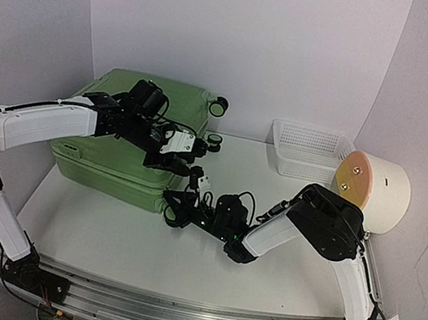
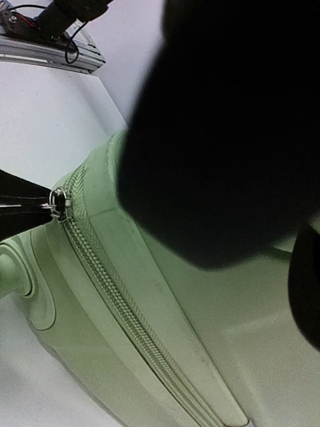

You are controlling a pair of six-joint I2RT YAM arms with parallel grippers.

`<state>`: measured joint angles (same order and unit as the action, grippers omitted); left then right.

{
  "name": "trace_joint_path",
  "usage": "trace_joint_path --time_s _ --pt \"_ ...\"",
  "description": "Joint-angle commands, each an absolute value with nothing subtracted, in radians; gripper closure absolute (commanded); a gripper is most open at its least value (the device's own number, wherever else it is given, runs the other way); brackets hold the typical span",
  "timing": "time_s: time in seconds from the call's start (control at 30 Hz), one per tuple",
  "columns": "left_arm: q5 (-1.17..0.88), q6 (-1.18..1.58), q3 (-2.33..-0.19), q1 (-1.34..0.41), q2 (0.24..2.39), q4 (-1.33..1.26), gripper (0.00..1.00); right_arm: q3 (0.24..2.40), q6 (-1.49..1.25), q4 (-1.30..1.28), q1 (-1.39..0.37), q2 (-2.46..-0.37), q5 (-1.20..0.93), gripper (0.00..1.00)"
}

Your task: Open, take out, and arrange the luggage

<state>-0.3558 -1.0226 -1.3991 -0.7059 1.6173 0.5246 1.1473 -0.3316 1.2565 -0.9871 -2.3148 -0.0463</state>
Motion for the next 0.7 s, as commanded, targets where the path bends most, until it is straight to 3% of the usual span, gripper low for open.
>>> trace_joint_path --time_s 0.0,0.67 --pt "-0.649 -1.086 -1.419 -0.624 1.543 0.797 1.00 1.106 -0.275 1.295 -0.942 -2.250 -0.032 1.00" --pt "-0.700 -1.449 -1.478 -0.645 1.502 1.289 1.00 1.213 -0.241 1.062 -0.803 -2.238 0.109 1.00"
